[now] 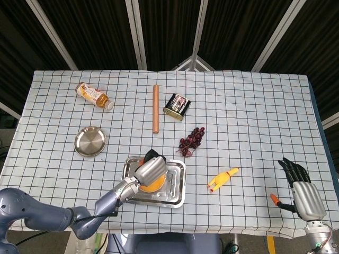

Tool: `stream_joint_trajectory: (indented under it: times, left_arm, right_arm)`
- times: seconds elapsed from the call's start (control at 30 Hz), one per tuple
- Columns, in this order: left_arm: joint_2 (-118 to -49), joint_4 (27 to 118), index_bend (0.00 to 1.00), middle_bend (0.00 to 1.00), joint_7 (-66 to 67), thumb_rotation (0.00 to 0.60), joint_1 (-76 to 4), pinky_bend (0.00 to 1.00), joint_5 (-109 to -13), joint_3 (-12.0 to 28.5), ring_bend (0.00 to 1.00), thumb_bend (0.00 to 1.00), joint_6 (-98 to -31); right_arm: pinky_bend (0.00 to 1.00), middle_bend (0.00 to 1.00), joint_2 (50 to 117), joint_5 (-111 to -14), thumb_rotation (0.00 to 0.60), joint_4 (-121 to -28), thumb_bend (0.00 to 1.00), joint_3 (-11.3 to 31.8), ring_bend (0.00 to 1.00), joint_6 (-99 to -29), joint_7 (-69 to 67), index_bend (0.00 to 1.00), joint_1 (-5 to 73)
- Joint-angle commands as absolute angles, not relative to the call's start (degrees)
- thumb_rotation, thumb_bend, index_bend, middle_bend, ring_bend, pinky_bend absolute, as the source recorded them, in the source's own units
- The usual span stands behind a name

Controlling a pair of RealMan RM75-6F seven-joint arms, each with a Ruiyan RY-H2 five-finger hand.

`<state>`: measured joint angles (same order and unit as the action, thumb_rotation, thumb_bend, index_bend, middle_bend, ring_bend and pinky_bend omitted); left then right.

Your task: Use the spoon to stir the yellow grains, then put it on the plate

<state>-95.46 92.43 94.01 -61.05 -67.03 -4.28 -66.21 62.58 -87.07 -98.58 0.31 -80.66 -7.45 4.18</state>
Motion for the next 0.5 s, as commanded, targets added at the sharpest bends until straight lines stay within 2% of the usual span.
stream_joint_trajectory:
  times: [0.03, 0.5]
  left_arm:
    - [-96.49, 92.65, 0.81, 1.0, 92.91, 0.6, -60.84, 1.0, -67.63, -3.44, 1.0, 0.59, -66.44]
    - [-94.92, 95.96, 0.81, 1.0, 90.76, 0.6, -59.37, 1.0, -71.33, -2.37, 1.0, 0.59, -68.32]
  right_arm:
    - [0.0, 0.0, 62.56, -87.07, 0.6, -98.57, 0.32, 0.32, 0.0, -80.7, -7.47, 0.0, 4.16]
    - [0.0, 0.0, 62.58, -86.96, 0.6, -98.46, 0.32, 0.42, 0.0, -80.75, -7.45, 0.0, 4.14]
